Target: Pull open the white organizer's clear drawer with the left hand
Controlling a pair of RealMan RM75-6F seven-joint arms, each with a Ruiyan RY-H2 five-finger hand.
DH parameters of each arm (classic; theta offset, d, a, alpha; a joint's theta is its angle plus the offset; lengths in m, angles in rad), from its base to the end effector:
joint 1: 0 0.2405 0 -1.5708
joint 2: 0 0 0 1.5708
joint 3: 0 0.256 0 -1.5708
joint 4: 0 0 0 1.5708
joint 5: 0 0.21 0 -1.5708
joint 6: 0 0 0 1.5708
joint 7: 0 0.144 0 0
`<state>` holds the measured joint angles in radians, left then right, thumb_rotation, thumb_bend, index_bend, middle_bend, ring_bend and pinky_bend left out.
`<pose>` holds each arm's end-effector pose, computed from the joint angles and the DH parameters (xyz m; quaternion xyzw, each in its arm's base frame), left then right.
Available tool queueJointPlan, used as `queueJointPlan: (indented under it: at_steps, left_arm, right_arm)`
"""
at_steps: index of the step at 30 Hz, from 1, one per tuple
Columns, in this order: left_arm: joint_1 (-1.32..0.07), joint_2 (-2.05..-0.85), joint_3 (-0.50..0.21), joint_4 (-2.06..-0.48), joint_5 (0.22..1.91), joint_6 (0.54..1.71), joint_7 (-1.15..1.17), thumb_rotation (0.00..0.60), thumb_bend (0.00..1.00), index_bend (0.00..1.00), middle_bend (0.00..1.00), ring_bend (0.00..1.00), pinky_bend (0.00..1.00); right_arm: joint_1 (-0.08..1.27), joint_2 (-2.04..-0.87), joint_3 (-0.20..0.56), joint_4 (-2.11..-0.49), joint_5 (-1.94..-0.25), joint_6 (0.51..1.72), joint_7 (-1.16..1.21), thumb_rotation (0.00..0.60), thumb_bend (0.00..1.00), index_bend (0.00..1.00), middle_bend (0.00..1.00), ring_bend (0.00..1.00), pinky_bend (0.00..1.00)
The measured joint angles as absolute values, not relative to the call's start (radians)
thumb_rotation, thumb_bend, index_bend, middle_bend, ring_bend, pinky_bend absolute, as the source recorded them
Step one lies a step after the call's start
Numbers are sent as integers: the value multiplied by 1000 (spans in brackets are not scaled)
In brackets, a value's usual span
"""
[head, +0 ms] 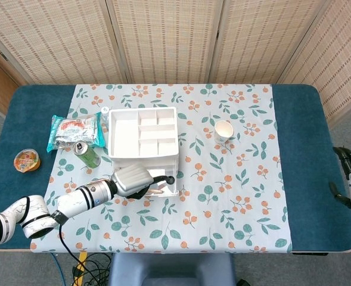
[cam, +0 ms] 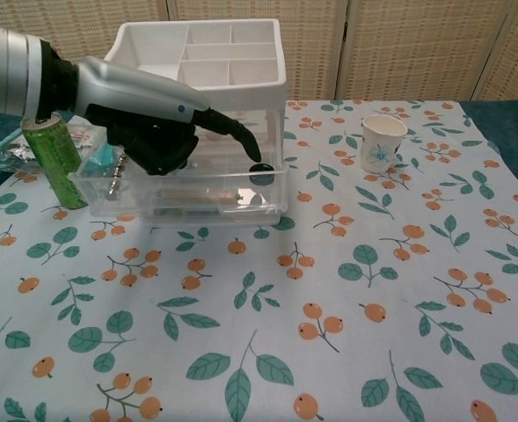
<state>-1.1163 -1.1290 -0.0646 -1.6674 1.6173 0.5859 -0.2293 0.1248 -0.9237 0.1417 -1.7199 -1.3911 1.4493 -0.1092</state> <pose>-0.0577 0.3470 0.0434 -0.9071 -0.2380 -0.2907 0.1898 -0.2981 -0.2103 0.2249 0.5925 -0.3227 0.3493 0.6502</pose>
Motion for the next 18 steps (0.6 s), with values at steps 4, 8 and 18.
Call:
queueJointPlan:
  at_steps: [4, 8, 18]
  left_arm:
    - [-1122, -1142, -64, -1657, 1603, 580, -227, 516, 914, 128, 957, 1000, 1000]
    - [-1126, -1152, -56, -1651, 1598, 574, -223, 511, 914, 128, 956, 1000, 1000]
    - [-1135, -1163, -54, -1640, 1582, 571, -224, 513, 914, 128, 955, 1000, 1000]
  right_arm:
    - [125, -926, 141, -1713, -1389, 1449, -106, 600, 373, 75, 135, 122, 163]
    - [124, -928, 142, -1707, -1385, 1449, -103, 600, 373, 75, 135, 122, 163]
    - [126, -935, 143, -1691, -1380, 1444, -96, 600, 373, 75, 135, 121, 163]
